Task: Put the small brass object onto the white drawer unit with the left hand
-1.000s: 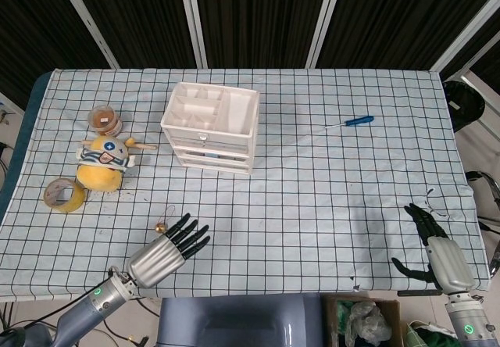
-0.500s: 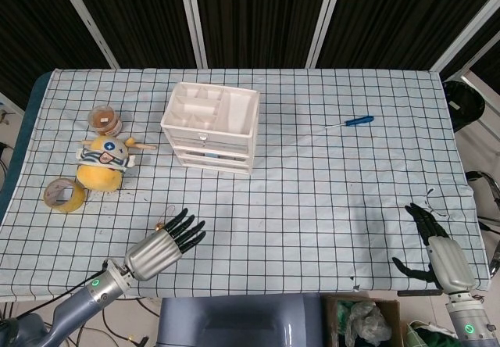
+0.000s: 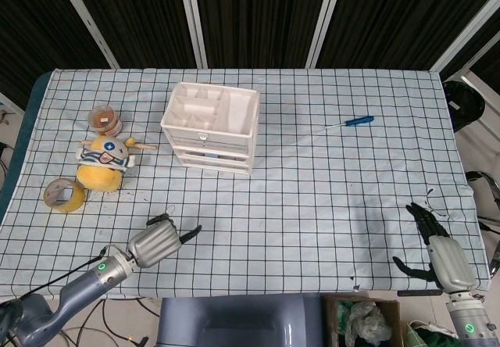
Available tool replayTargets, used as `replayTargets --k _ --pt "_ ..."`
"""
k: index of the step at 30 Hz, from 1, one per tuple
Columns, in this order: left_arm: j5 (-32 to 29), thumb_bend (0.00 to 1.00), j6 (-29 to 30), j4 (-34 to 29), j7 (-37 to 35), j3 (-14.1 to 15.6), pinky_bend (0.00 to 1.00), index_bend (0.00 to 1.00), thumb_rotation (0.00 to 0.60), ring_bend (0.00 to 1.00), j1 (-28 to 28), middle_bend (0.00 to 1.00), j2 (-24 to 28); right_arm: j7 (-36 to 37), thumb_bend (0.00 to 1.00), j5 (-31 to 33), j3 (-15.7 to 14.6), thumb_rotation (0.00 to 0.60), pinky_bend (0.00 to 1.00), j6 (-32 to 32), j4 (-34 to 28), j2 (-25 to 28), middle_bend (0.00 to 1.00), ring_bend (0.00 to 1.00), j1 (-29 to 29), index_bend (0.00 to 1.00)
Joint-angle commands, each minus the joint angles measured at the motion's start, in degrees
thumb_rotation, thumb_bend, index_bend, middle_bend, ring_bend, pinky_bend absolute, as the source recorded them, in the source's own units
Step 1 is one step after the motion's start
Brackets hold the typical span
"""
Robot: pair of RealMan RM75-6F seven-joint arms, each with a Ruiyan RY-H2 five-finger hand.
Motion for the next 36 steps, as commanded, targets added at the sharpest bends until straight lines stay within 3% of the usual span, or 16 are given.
replayTargets --k 1,18,36 --pt "-1.23 0.01 -1.98 1.71 -0.65 -0.52 0.93 0.21 0.6 0.91 -1.25 0.98 -1.14 0.02 0.2 0.04 0.03 0.6 0.13 0.0 0.0 0.03 0.0 0.0 0.0 0.0" --pt "-1.23 0.04 -4.49 7.6 -3.93 -0.5 0.96 0.39 0.6 0.96 -4.28 1.0 -3.25 0.44 0.2 0.48 0.26 0.6 0.13 -0.24 0.0 0.09 0.0 0.0 0.08 0.0" --pt "0.1 0.04 -3.56 12.32 -6.76 1.22 0.96 0.41 0.6 0.96 -4.32 1.0 -4.7 0.33 0.2 0.6 0.37 0.6 0.13 -0.16 -0.03 0.03 0.0 0.0 0.03 0.0"
